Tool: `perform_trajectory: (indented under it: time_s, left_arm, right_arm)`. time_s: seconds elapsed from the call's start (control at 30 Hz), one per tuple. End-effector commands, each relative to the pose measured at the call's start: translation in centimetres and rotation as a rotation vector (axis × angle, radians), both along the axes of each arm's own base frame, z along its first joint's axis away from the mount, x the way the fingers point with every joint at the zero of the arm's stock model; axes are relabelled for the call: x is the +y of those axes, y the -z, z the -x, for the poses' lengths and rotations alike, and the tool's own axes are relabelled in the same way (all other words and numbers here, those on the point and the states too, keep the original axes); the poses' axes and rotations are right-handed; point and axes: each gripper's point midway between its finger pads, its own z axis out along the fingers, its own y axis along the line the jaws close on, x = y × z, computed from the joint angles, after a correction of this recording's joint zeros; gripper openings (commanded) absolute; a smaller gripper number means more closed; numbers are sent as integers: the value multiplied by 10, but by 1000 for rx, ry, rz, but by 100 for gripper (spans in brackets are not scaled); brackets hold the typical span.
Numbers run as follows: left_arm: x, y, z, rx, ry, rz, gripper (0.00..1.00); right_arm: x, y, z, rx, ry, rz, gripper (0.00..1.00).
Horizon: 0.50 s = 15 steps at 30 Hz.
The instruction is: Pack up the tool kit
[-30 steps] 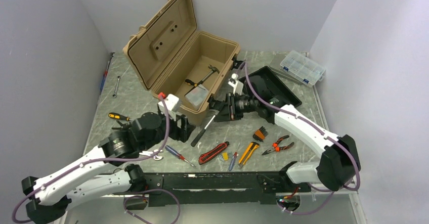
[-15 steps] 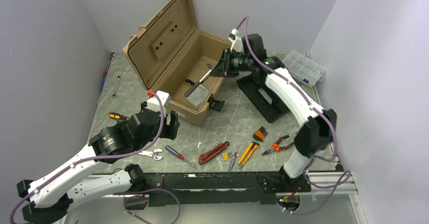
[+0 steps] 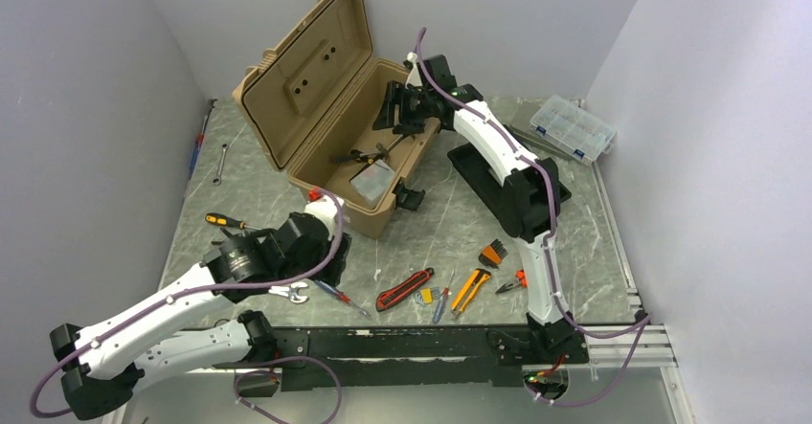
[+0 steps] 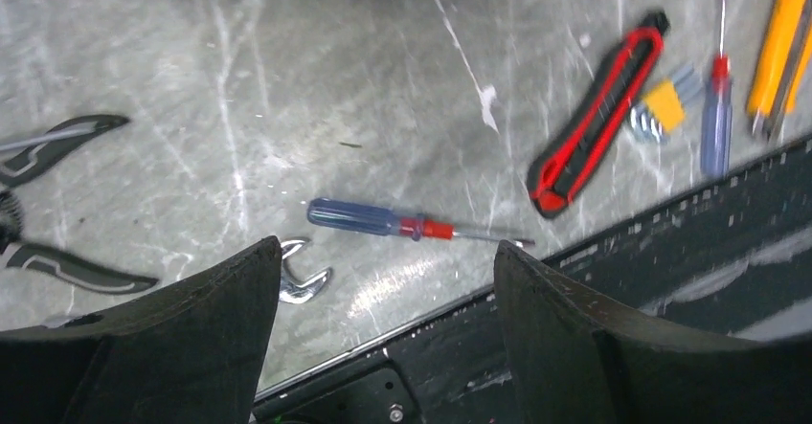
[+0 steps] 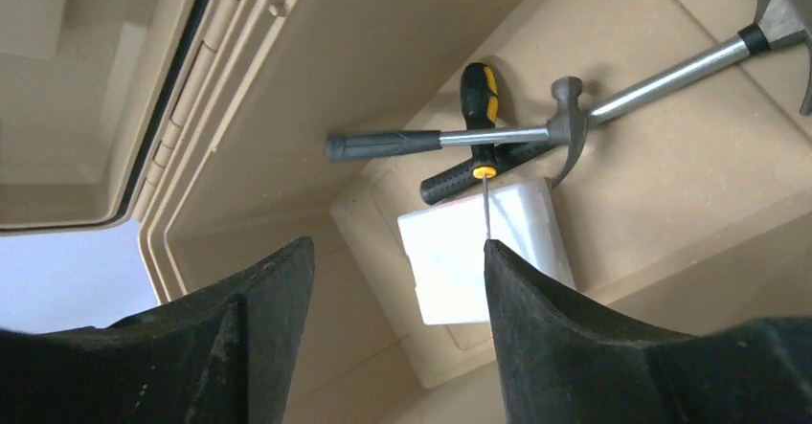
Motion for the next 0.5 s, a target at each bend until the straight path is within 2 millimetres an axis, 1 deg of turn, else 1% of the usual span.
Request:
perform_trajectory:
  time_s: [0.0,0.07,0.17,0.2,0.23,0.27,0.37,0.4,0.43,0.47]
  left_arm:
    - [-35,6,10,9,276,26,83]
    - [-48,6,12,-25,401,24,82]
    - [-62,0,10,-107,541,19,85]
    - [-67,2,12,-124,613,3,95]
    - [-71,4,14,-142,689,-9,99]
    - [-74,8,16,-151,741,-24,99]
    - [-72,24,15,-160,852,-124,99]
    - [-70,31,16,-157,892,-161,99]
    - [-66,38,16,-152,936,-205,99]
    - [-61,45,14,-149,963,-257,99]
  right_arm:
    - [-2,-71,11,-117,-21,-71,71]
    - [-9,-79,19,-125,-22,-71,75]
    - [-24,-97,38,-155,-28,-84,79]
    - [-30,-101,45,-163,-25,-90,80]
    - [-37,-105,52,-172,-21,-98,80]
    - [-47,-110,58,-181,-11,-110,81]
    - [-76,-118,78,-189,12,-150,81]
    - [-85,-118,84,-187,22,-157,81]
    - [-93,-125,93,-200,26,-165,82]
    - [-100,-125,100,-203,31,-167,82]
